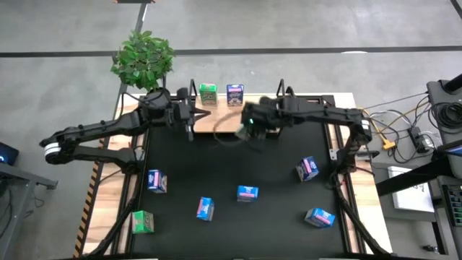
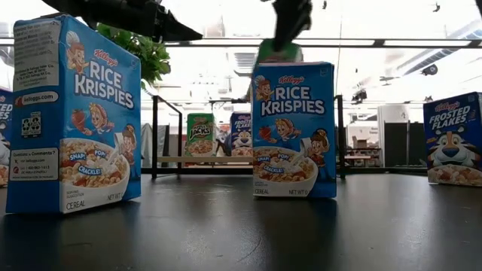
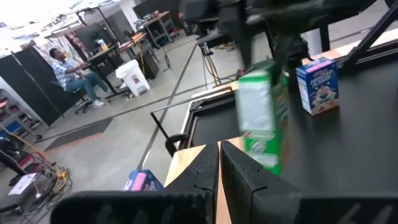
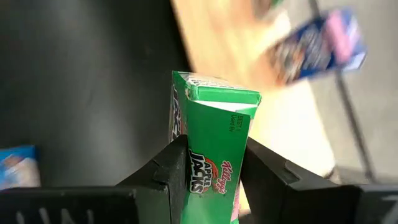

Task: Stack cereal on shelf
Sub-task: Put the top green cereal box aligned with the other green cereal box on the shelf

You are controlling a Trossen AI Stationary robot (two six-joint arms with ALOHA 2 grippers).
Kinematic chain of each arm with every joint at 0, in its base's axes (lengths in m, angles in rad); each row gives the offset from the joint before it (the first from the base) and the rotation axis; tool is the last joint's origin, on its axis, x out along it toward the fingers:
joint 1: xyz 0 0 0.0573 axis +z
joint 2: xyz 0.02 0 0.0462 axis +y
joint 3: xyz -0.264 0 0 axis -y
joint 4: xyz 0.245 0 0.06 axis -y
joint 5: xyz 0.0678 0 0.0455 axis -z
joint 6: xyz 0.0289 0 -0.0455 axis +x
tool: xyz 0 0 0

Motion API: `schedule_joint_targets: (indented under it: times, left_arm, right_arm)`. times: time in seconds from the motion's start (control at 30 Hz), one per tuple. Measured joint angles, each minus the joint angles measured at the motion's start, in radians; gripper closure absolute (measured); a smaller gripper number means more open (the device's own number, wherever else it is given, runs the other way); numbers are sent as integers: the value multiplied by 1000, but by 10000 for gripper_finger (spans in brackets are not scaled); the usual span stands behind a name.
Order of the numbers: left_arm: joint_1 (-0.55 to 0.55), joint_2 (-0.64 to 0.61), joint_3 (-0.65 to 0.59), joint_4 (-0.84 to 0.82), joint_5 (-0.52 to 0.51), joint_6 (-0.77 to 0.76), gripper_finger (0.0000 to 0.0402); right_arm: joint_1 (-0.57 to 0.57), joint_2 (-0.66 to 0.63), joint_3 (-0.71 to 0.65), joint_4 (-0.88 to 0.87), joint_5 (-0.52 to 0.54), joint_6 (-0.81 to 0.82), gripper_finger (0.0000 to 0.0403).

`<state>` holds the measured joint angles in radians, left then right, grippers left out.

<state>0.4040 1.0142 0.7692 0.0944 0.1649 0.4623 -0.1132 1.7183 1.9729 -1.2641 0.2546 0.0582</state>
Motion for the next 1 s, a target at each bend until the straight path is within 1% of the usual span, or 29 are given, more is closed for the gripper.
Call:
schedule_joint_targets:
  times: [0.1,0.23,0.37,0.57,0.77,0.87,1.0]
  left_arm:
    - [7,-2,0,2,0,0,402]
    - [10,-2,-1,1,0,-6,402]
    - [10,-3,-5,-1,0,-7,402]
    - [10,-15,-6,0,0,-8,402]
    - [10,-17,-6,0,0,-2,402]
    - [10,-17,-6,0,0,-1,402]
    - [10,-17,-6,1,0,-1,402]
  right_arm:
    - [-67,41,20,99,-42,-149,282]
    - [-150,115,39,222,-114,-295,282]
    - [-216,203,81,259,-161,-388,282]
    - [-269,319,170,245,-225,-426,282]
    - [-272,377,230,223,-230,-452,279]
    - [-272,388,231,236,-229,-452,261]
    - [-276,400,232,247,-229,-439,228]
